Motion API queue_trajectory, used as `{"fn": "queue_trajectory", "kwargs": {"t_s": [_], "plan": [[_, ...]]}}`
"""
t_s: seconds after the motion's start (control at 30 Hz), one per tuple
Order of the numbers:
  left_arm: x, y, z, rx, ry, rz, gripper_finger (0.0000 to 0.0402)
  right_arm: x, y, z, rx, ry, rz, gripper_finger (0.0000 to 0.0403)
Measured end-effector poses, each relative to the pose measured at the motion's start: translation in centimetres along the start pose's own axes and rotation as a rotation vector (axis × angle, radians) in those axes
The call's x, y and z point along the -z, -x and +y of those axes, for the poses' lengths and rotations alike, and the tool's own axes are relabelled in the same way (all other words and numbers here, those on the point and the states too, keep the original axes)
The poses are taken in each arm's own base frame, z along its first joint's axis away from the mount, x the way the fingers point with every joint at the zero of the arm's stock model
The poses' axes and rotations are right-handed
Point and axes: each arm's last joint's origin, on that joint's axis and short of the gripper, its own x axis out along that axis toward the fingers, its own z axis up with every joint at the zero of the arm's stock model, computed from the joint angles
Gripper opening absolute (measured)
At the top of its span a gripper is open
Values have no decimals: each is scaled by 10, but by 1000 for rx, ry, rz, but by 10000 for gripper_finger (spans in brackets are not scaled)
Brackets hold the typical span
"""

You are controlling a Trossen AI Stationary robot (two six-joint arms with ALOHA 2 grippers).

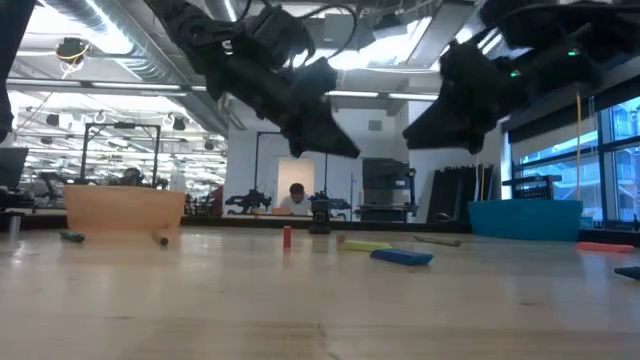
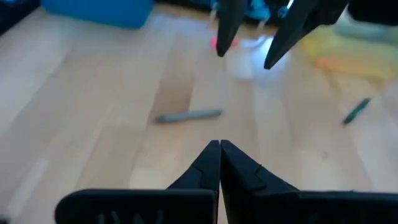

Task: Sort crayons/erasers/pens/pencils in bins
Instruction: Put the yellow pencil into the yellow bin

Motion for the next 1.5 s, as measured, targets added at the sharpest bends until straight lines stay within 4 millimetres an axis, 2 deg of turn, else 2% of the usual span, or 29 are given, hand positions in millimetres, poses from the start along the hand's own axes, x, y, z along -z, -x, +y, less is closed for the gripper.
{"fn": "queue_trajectory", "kwargs": {"t_s": [0.1, 0.17, 0.27, 0.4, 0.53, 0.67, 0.8, 0.9, 1.07, 1.4, 1.5], "plan": [[4, 1, 6, -88, -37, 42, 9, -7, -13, -3, -19, 30, 162, 154], [4, 2, 9, -156, -67, 44, 14, -14, -25, -1, -26, 112, 277, 154], [-3, 16, 13, -242, -91, 46, 19, -31, -48, 7, -73, 278, 380, 154], [-18, 50, 19, -381, -127, 67, 17, -49, -86, 21, -169, 585, 473, 154], [-28, 91, 21, -540, -138, 34, 7, -66, -124, 28, -216, 773, 541, 154], [-18, 121, 26, -592, -121, -7, 1, -76, -154, 32, -265, 923, 659, 154], [-5, 140, 39, -654, -90, -61, 4, -79, -177, 35, -354, 1051, 742, 154], [2, 149, 49, -688, -58, -70, 7, -75, -194, 36, -416, 1129, 773, 154], [5, 150, 56, -678, -41, -59, 2, -68, -214, 38, -473, 1198, 822, 154], [13, 147, 57, -662, -49, 21, 14, -46, -229, 42, -542, 1245, 878, 153], [14, 147, 56, -661, -46, 27, 15, -39, -232, 40, -554, 1234, 907, 142]]}}
